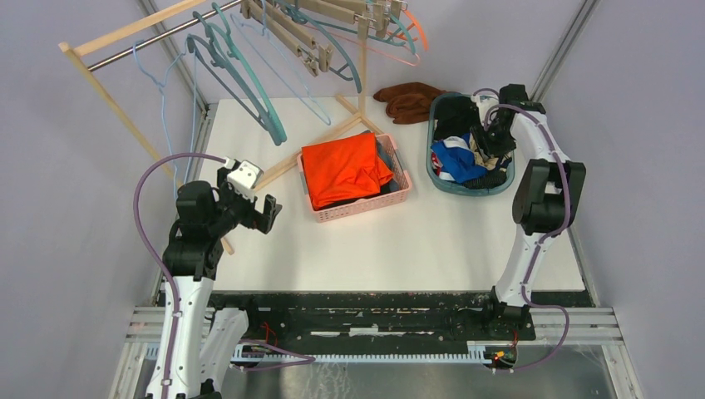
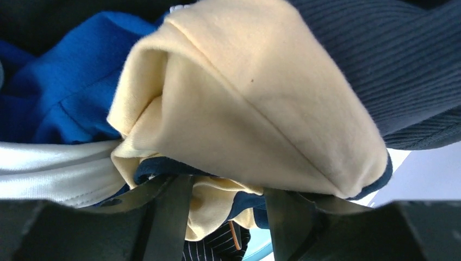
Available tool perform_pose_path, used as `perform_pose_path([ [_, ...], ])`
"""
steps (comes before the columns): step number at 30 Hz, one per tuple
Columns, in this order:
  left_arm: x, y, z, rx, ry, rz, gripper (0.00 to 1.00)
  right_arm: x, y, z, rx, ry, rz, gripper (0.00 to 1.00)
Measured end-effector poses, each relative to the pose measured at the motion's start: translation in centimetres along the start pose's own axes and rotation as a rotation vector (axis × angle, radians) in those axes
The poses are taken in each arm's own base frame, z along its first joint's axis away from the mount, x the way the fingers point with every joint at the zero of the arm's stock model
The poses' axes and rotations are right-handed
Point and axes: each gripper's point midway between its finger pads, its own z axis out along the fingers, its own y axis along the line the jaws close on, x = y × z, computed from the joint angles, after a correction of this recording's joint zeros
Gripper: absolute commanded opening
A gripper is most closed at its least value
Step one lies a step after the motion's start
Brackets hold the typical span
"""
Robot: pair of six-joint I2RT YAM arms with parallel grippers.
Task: Remove the underwear clipped to the hanger
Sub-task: Place the underwear in the bin, then reset both arms
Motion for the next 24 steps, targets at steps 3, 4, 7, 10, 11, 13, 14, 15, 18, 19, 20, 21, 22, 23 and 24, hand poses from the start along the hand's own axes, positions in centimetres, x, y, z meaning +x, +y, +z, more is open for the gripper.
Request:
perform_pose_path([
  [3, 0.2, 0.1, 0.0, -0.008, 0.004, 0.0, 0.99, -0.1, 0.0, -0.7, -0.005, -0.017, 0.0, 0.68],
  [4, 0.4, 0.1, 0.1, -0.011, 0.008, -0.002, 0.99, -0.2, 0.1, -1.2, -0.006, -0.026, 0.0, 0.7],
  [7, 1.0, 0.6, 0.1, -0.041, 0.023, -0.004, 0.99, -0.7, 0.4, -3.3, -0.012, -0.063, -0.005, 0.82],
  [10, 1.4, 1.4, 0.1, -0.087, 0.031, -0.001, 0.99, -1.4, 1.0, -6.5, -0.02, -0.118, -0.009, 0.95],
  [11, 1.5, 1.6, 0.2, -0.099, 0.033, 0.0, 0.99, -1.6, 1.2, -7.5, -0.021, -0.136, -0.014, 0.99],
  [13, 1.9, 2.2, 0.2, -0.135, 0.037, 0.003, 0.99, -2.0, 1.8, -10.0, -0.025, -0.18, -0.019, 1.0],
  [14, 2.0, 2.5, 0.2, -0.15, 0.036, 0.005, 0.99, -2.2, 2.1, -11.0, -0.026, -0.199, -0.025, 1.0],
  [15, 2.0, 2.8, 0.3, -0.169, 0.034, 0.007, 0.99, -2.3, 2.4, -11.9, -0.03, -0.216, -0.032, 1.0],
  [18, 2.0, 3.5, 0.4, -0.207, 0.018, 0.006, 0.99, -2.5, 3.8, -13.7, -0.037, -0.246, -0.055, 1.0],
  [19, 2.0, 3.8, 0.5, -0.225, 0.013, 0.004, 0.99, -2.5, 4.5, -14.0, -0.044, -0.247, -0.065, 1.0],
  [20, 2.0, 3.9, 0.5, -0.235, 0.008, 0.002, 0.99, -2.1, 5.3, -14.3, -0.053, -0.242, -0.069, 1.0],
  [21, 2.0, 4.3, 0.5, -0.254, 0.002, -0.002, 0.99, -2.2, 5.9, -14.3, -0.061, -0.241, -0.082, 1.0],
  [22, 1.9, 4.6, 0.5, -0.273, -0.008, -0.001, 0.99, -2.0, 6.7, -14.3, -0.072, -0.237, -0.085, 1.0],
  [23, 1.9, 4.8, 0.4, -0.287, -0.015, -0.003, 0.99, -1.8, 7.4, -14.2, -0.083, -0.233, -0.087, 1.0],
  [24, 1.8, 5.0, 0.4, -0.302, -0.026, -0.005, 0.99, -1.5, 8.1, -14.3, -0.092, -0.229, -0.084, 1.0],
])
